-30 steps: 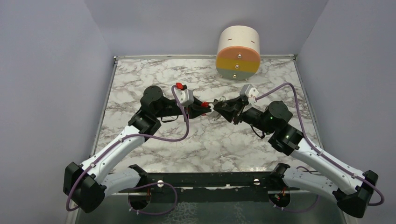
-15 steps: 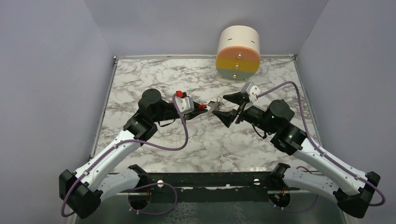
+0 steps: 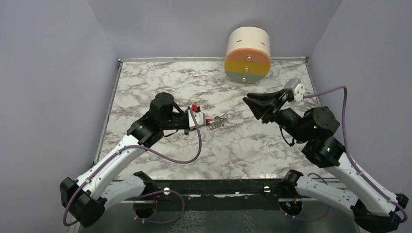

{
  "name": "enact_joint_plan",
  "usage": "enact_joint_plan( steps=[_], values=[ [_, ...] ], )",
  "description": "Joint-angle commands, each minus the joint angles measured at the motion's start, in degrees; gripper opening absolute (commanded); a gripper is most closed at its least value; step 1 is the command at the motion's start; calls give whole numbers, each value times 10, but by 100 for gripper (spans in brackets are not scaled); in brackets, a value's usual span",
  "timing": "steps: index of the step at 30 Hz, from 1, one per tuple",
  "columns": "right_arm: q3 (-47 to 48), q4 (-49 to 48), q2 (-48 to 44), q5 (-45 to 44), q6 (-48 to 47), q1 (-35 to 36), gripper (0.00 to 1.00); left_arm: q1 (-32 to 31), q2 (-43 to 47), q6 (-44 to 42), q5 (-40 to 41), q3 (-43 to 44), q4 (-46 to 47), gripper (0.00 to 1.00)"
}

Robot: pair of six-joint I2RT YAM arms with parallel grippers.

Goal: Remove the keys from the keyring

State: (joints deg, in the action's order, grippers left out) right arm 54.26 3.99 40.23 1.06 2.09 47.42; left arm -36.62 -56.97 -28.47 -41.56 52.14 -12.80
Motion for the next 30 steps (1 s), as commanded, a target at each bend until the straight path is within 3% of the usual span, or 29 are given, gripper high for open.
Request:
enact_joint_plan(
  steps=[1,4,11,17,20,26,30],
  values=[
    [99,119,78,-15,47,1,27,-2,9,-86,-19,22,-61,0],
    [160,193,135,11,58,1,27,-2,17,-97,-8,17,-67,0],
    [169,230,195,31,86,1,34,-4,16,-162,-35,31,-109,0],
    [145,217,194,27,112,1,47,-29,-30,-286,107,95,-191,0],
    [119,187,202,57,135,1,54,-47,-84,-360,109,148,-260,0],
    [118,184,247,106,155,1,61,-83,-145,-378,192,183,-299,0],
    [121,201,263,105,158,1,61,-85,-136,-383,192,184,-298,0]
  ],
)
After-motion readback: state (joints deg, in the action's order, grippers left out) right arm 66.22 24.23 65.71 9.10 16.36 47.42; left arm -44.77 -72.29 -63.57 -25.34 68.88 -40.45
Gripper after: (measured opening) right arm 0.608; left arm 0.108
